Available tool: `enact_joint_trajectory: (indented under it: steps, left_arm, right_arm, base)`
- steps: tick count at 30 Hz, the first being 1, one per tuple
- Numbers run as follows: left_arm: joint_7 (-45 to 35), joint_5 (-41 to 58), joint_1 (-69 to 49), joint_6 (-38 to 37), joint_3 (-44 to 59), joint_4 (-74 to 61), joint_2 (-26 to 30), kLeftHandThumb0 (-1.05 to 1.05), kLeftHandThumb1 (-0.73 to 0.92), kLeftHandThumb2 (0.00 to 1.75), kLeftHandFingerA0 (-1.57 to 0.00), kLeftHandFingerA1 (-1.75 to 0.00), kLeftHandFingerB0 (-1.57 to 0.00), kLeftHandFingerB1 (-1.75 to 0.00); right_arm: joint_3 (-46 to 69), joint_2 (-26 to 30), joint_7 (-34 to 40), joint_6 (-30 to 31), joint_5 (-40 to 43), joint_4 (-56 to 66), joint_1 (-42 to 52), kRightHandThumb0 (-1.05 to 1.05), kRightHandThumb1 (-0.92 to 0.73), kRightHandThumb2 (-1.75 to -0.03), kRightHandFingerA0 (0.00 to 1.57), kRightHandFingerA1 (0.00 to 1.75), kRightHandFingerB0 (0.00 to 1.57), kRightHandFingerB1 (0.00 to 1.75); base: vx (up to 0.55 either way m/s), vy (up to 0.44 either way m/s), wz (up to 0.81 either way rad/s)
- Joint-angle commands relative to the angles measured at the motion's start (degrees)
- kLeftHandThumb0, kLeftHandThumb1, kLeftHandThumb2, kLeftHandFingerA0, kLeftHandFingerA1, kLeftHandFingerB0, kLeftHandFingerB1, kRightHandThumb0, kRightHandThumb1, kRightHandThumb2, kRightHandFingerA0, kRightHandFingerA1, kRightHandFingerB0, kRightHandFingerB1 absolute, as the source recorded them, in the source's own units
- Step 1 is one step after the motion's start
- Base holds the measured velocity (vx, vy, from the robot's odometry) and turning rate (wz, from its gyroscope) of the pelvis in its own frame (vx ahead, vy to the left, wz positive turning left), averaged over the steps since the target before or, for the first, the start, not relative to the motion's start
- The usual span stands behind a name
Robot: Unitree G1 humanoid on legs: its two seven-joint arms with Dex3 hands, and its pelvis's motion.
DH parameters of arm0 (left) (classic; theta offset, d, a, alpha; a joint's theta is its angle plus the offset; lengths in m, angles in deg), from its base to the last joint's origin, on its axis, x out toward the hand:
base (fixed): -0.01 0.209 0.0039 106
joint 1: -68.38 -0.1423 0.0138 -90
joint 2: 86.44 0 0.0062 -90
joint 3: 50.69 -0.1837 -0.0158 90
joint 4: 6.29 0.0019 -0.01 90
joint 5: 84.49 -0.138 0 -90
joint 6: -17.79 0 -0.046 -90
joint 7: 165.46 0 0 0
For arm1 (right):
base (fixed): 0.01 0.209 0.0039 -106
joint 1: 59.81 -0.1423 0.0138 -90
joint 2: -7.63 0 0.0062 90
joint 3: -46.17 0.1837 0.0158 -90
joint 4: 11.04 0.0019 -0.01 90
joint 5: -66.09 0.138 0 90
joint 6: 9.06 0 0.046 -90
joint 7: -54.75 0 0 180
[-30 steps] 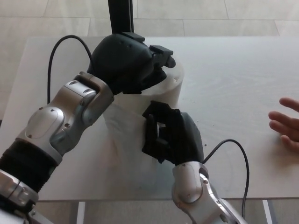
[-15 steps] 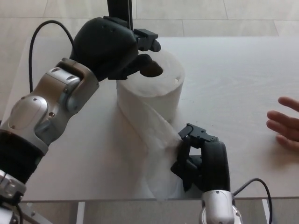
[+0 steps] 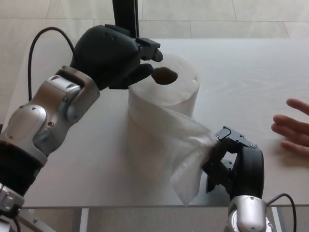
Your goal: A toilet paper roll is kept in the middle of the desk infront of the robot. The robot places its left hand on the top of the toilet paper roll to hold it still and uses its right hand to tear off a piece of toilet paper from it and hands the paper to a person
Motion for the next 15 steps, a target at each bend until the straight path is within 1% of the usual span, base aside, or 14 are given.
enact_joint_trajectory:
  steps: [1,4,6,7,8,9,10,11,12,13,15]
  left_arm:
    - [0.13,-1.58,-1.03,0.28,-1.00,-0.25,0.11,-0.47,0.83,0.65,-0.62,-0.51,-0.60,-0.47]
    - [-0.96,-1.84,-0.34,1.01,-1.25,-0.64,-0.37,-0.49,0.81,0.64,-0.61,-0.51,-0.60,-0.46]
    - [0.03,-2.18,1.00,0.38,-1.56,0.25,-1.07,-0.51,0.79,0.64,-0.64,-0.51,-0.62,-0.48]
    - [0.26,-2.56,2.19,0.12,-1.97,1.00,-1.60,-0.52,0.80,0.64,-0.62,-0.52,-0.60,-0.47]
    - [0.02,-2.96,3.07,0.37,-2.27,1.39,-1.94,-0.53,0.80,0.64,-0.63,-0.51,-0.60,-0.46]
    - [0.13,-3.16,3.86,0.54,-2.43,1.87,-2.35,-0.53,0.80,0.64,-0.63,-0.52,-0.60,-0.46]
    - [0.46,-3.42,4.28,0.53,-2.56,2.07,-2.47,-0.53,0.80,0.64,-0.63,-0.52,-0.60,-0.46]
    - [-0.12,-3.29,4.90,1.05,-2.64,2.28,-2.94,-0.51,0.79,0.64,-0.62,-0.51,-0.59,-0.45]
    - [-0.28,-3.12,5.13,1.23,-2.65,2.23,-3.23,-0.51,0.79,0.64,-0.62,-0.51,-0.59,-0.46]
    - [-0.80,-2.67,5.45,1.52,-2.58,2.29,-3.73,-0.50,0.79,0.64,-0.61,-0.50,-0.58,-0.45]
    - [-0.78,-2.32,5.41,1.51,-2.43,2.30,-3.95,-0.51,0.79,0.64,-0.61,-0.50,-0.58,-0.45]
  right_arm:
    - [1.20,-13.88,0.15,4.19,11.98,4.59,1.35,-0.54,-0.61,-1.42,1.53,1.59,1.57,1.60]
    - [1.78,-14.40,0.87,6.10,14.84,7.61,0.66,-0.57,-0.64,-1.43,1.55,1.60,1.57,1.60]
    - [2.06,-15.37,1.70,6.57,16.81,9.74,-0.03,-0.54,-0.71,-1.45,1.53,1.57,1.56,1.57]
    - [2.27,-15.98,2.20,6.73,18.26,11.18,-0.36,-0.73,-0.60,-1.44,1.30,1.75,1.06,1.59]
    - [2.43,-16.20,2.20,6.49,19.41,11.81,-0.65,-0.72,-0.60,-1.45,1.30,1.74,1.04,1.60]
    - [2.49,-16.40,2.24,6.44,20.42,12.48,-1.01,-0.48,-0.70,-1.41,1.47,1.50,1.48,1.50]
    - [2.49,-16.53,2.51,6.58,20.85,12.93,-1.30,-0.48,-0.70,-1.41,1.47,1.50,1.48,1.50]
    - [2.62,-17.02,3.01,6.43,21.61,13.56,-1.64,-0.70,-0.60,-1.45,1.30,1.72,1.05,1.60]
    - [2.64,-17.10,2.88,6.47,22.76,14.16,-1.63,-0.69,-0.56,-1.41,1.23,1.75,1.02,1.70]
    - [2.74,-17.20,2.93,6.54,23.93,15.11,-1.80,-0.68,-0.61,-1.42,1.30,1.71,1.00,1.59]
    - [2.77,-17.75,3.98,7.12,25.20,16.54,-2.11,-0.65,-0.59,-1.42,1.29,1.70,0.97,1.60]
  base:
    - [0.00,0.000,0.00]
    - [0.00,0.000,0.00]
    - [0.00,0.000,0.00]
    - [0.00,0.000,0.00]
    - [0.00,0.000,0.00]
    - [0.00,0.000,0.00]
    - [0.00,0.000,0.00]
    - [0.00,0.000,0.00]
    - [0.00,0.000,0.00]
    - [0.00,0.000,0.00]
    - [0.00,0.000,0.00]
